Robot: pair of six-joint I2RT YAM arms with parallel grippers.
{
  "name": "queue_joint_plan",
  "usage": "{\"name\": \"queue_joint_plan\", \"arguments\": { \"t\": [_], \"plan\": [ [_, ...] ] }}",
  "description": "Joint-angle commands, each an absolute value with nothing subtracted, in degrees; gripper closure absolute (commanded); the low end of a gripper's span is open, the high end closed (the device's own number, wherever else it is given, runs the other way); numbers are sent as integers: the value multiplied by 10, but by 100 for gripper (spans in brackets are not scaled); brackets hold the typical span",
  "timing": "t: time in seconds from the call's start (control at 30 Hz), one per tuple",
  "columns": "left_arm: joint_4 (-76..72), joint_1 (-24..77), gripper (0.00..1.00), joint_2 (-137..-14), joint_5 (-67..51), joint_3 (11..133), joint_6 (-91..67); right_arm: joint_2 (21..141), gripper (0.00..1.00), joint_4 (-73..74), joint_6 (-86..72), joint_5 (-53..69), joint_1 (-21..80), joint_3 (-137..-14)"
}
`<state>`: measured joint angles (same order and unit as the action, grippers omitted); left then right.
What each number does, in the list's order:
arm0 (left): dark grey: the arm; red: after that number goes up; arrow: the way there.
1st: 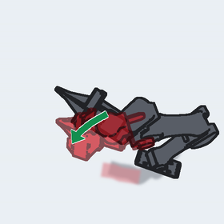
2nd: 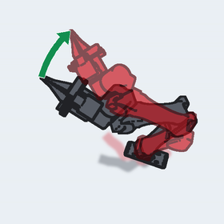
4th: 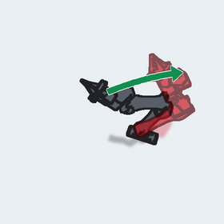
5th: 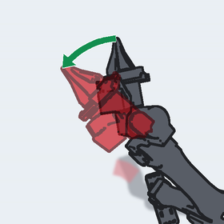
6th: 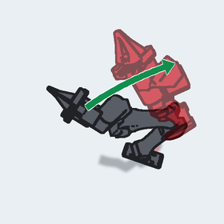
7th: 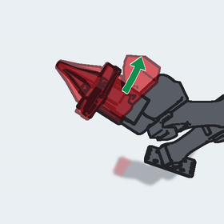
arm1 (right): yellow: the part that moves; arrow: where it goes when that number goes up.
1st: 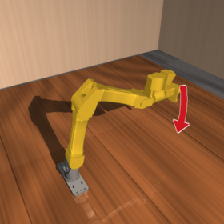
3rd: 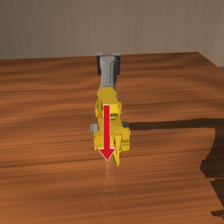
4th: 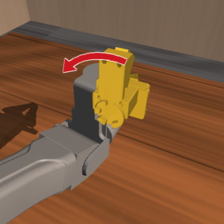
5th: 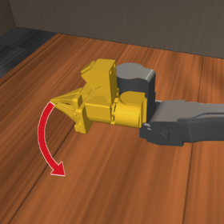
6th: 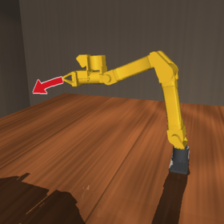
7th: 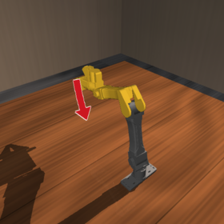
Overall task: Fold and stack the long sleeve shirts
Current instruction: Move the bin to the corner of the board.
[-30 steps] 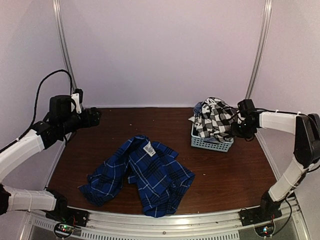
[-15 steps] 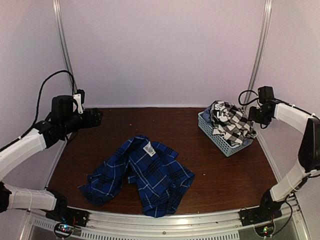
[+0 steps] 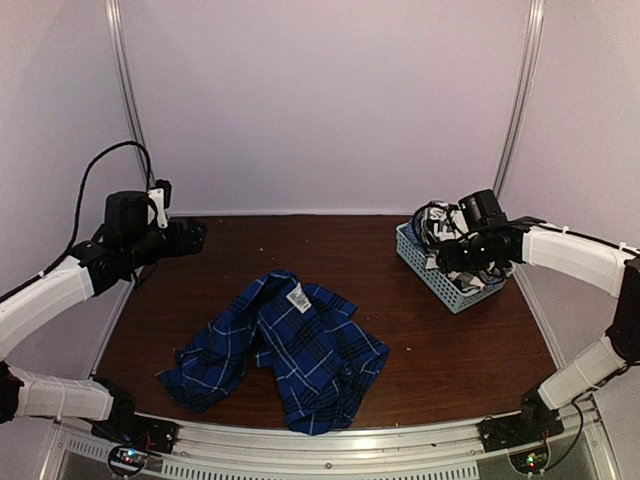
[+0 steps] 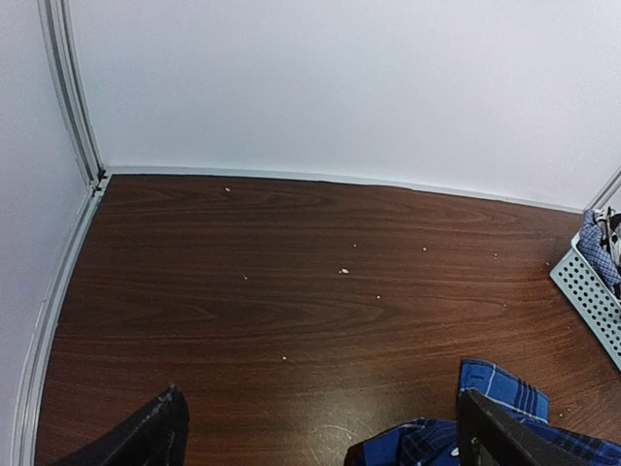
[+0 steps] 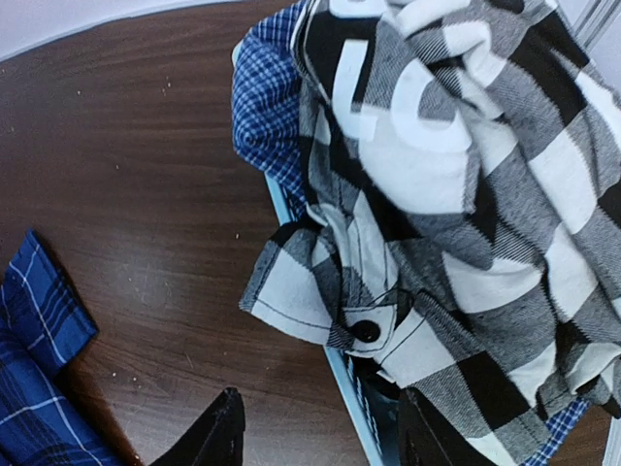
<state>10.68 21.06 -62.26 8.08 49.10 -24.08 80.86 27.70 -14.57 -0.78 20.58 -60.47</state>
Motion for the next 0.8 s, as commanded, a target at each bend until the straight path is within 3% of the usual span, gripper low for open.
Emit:
{"name": "queue_joint_plan", "arguments": {
  "t": [0.0, 0.2, 0.5, 0.77],
  "plan": [
    [83, 211, 2, -623, 72, 490, -240, 833, 46, 287, -158, -11, 225, -579],
    [82, 211, 2, -615, 72, 489, -241, 882, 48, 275, -146, -29, 225, -571],
    [83, 211, 2, -607, 70, 486, -238, 953, 72, 258, -146, -43, 183, -620],
    [83, 211, 2, -606, 73, 484, -235, 1018, 84, 249, -128, -16, 108, -697]
  ]
}}
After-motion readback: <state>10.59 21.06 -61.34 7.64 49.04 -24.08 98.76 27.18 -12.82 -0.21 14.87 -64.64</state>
